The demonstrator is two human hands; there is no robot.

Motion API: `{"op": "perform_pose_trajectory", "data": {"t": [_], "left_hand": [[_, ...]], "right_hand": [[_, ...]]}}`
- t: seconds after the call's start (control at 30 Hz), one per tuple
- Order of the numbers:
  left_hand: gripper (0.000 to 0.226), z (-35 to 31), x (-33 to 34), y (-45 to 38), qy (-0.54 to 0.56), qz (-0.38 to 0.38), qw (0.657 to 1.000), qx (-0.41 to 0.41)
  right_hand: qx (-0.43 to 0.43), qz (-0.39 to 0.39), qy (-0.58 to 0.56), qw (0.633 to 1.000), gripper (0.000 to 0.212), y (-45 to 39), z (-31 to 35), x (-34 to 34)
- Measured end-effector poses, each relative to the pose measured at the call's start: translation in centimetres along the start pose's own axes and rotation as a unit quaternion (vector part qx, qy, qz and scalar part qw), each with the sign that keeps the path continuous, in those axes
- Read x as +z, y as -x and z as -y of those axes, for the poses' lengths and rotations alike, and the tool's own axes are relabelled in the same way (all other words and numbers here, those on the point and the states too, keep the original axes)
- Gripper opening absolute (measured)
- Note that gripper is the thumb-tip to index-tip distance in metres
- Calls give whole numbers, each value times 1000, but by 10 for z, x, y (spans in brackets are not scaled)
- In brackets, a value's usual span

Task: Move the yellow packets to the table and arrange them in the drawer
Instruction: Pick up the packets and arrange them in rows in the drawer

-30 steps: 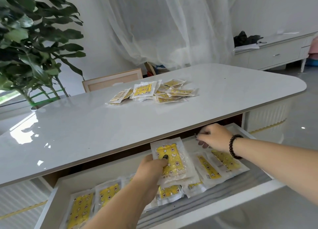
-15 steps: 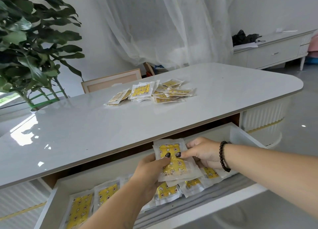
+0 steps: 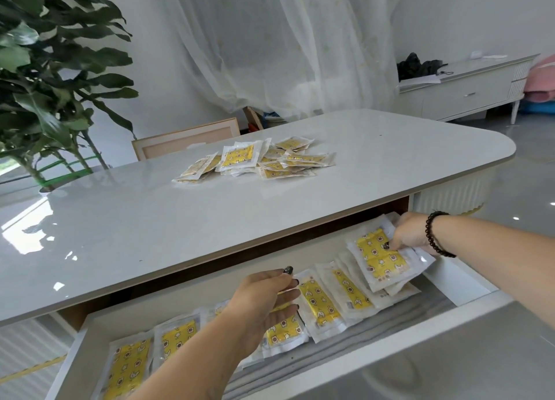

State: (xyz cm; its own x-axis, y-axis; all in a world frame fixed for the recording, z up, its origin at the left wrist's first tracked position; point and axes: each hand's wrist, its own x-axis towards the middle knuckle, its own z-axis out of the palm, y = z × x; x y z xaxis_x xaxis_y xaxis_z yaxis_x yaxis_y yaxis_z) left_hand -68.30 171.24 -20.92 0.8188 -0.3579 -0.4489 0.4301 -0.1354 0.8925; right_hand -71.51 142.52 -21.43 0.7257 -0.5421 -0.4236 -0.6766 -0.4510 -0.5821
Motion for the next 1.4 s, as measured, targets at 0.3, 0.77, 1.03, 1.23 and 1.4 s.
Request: {"op": "perform_pose_trajectory", "data": {"t": [0.3, 0.77, 1.03, 1.23, 1.4], "left_hand": [[10, 1, -1, 2, -4, 1, 1000, -3], [16, 1, -1, 1, -13, 1, 1000, 4], [16, 0, 0, 5, -35, 0, 999, 26], [22, -3, 3, 13, -103, -17, 989, 107], [27, -16, 5, 24, -181, -2, 963, 198]], "right_hand": [[12, -51, 238, 970, 36, 8, -2, 20], [-121, -43, 350, 928, 46, 18, 0, 34], [-111, -26, 363, 925, 48, 21, -1, 32], [-164, -64, 290, 941, 49, 48, 23, 29], [-231, -15, 207, 951, 27, 94, 59, 17]]}}
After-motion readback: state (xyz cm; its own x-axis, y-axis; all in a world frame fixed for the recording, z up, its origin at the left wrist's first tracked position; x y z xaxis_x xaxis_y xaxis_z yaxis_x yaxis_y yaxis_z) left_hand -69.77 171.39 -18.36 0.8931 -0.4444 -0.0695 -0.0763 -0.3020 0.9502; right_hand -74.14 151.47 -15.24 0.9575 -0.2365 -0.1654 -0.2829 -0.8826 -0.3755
